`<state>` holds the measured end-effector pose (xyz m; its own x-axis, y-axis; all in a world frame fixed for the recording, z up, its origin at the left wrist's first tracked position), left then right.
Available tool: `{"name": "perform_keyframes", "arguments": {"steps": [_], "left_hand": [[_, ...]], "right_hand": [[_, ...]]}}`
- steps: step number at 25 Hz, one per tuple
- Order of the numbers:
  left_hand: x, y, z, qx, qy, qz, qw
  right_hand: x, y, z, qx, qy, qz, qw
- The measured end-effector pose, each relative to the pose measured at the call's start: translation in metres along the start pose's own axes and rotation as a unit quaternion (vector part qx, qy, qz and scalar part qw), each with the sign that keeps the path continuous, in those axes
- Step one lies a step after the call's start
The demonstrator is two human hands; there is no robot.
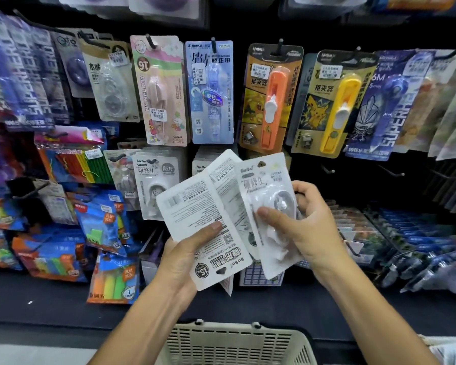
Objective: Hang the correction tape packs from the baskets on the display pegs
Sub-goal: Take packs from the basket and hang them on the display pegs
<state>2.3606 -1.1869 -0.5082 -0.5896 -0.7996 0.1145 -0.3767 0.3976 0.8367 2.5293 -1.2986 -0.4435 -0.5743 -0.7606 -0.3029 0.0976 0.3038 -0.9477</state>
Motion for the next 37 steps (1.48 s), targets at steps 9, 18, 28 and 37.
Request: {"name": "perform_keyframes", "arguments": {"steps": [9,18,28,37], "left_hand": [[-0.002,0.029,0.042,0.119,0.020,-0.061,0.991],[0.015,0.061,0.074,0.108,0.035,-0.101,0.988],[0.012,0.054,0.077,0.098,0.037,-0.063,0.992],[0.012,0.043,0.064,0.114,0.046,-0.039,0.992]], "right_hand": [[-0.006,0.034,0.011,-0.145,0.109,-0.140,0.973],[-0.026,0.031,-0.083,0.072,-0.013,0.002,0.997],[-0.032,0.050,-0.089,-0.044,0.070,-0.026,0.996],[-0.045,0.039,-0.076,0.243,0.005,0.045,0.969]]}}
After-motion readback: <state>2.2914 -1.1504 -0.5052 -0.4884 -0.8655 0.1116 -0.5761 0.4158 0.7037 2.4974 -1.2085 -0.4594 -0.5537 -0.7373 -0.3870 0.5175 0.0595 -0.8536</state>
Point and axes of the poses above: each hand's wrist, its own x-axis away from the middle knuckle, its own z-axis out of the back of the hand, y = z × x, the point moved 5 cm from there along -x, towards the middle knuckle, and after that the axes turned 7 degrees about -x, right-handed, at the moved point
